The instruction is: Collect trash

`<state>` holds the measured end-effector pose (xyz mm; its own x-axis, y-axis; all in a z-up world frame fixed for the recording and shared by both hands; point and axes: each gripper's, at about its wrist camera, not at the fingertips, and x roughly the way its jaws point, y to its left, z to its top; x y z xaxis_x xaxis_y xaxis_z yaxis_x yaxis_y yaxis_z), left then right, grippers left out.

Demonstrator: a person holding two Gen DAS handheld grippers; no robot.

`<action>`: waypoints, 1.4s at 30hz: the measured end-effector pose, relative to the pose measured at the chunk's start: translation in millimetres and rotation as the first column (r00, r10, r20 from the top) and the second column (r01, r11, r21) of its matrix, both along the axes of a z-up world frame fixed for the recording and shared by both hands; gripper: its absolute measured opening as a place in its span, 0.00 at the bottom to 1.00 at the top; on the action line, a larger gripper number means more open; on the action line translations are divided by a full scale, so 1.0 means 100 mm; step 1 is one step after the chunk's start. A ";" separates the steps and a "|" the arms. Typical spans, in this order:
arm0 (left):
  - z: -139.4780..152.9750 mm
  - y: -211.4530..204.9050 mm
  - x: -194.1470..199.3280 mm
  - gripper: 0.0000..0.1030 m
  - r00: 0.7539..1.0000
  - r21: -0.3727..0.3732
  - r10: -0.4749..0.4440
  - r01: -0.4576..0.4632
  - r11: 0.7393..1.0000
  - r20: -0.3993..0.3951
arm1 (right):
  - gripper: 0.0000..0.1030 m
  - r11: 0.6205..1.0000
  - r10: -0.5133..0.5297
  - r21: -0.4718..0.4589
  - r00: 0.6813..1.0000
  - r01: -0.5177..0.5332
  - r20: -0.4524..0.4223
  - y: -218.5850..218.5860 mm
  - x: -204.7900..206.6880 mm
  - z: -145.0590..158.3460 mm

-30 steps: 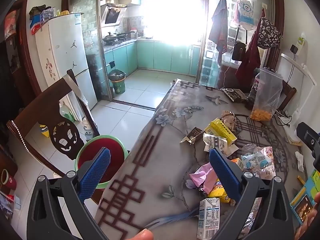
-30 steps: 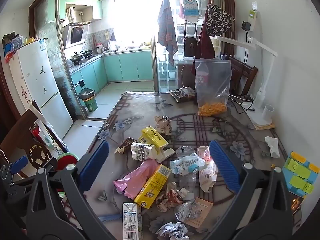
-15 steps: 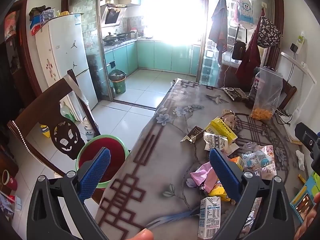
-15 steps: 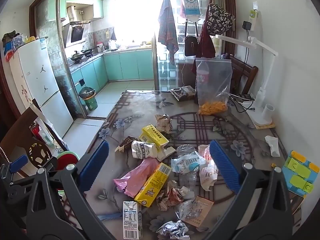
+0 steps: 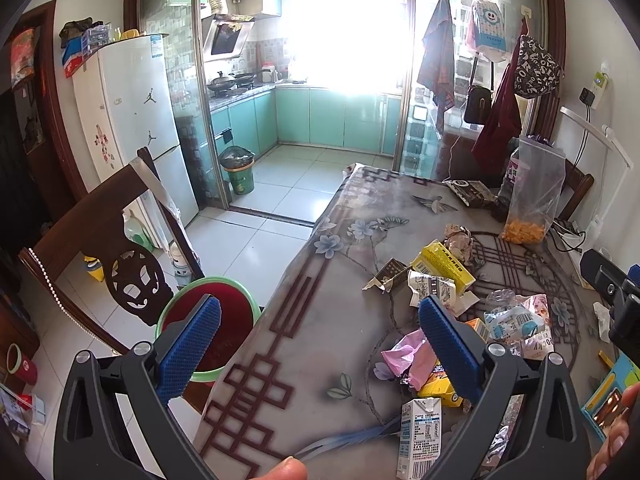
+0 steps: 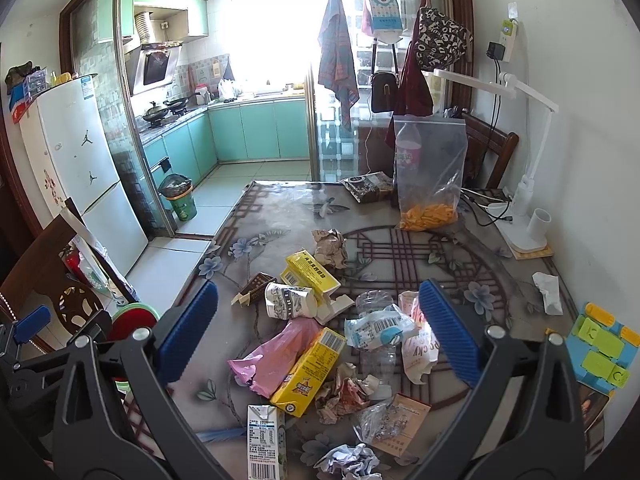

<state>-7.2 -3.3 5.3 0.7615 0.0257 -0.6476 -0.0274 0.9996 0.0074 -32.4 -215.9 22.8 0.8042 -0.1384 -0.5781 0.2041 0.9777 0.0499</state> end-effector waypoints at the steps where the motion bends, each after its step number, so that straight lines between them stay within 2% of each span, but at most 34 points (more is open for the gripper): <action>1: 0.01 0.00 0.00 0.93 1.000 -0.001 0.000 0.000 1.000 0.001 | 0.96 1.000 0.000 -0.001 1.000 0.000 0.000 0.00 0.00 0.00; 12: 0.03 -0.08 0.07 0.93 1.000 0.027 -0.002 0.002 1.000 0.009 | 0.96 1.000 -0.002 0.000 1.000 0.002 -0.004 -0.03 0.05 -0.01; 42: 0.03 -0.11 0.15 0.93 1.000 0.031 -0.010 0.009 0.999 0.011 | 0.96 0.999 -0.019 -0.029 1.000 0.019 -0.004 -0.02 0.13 -0.02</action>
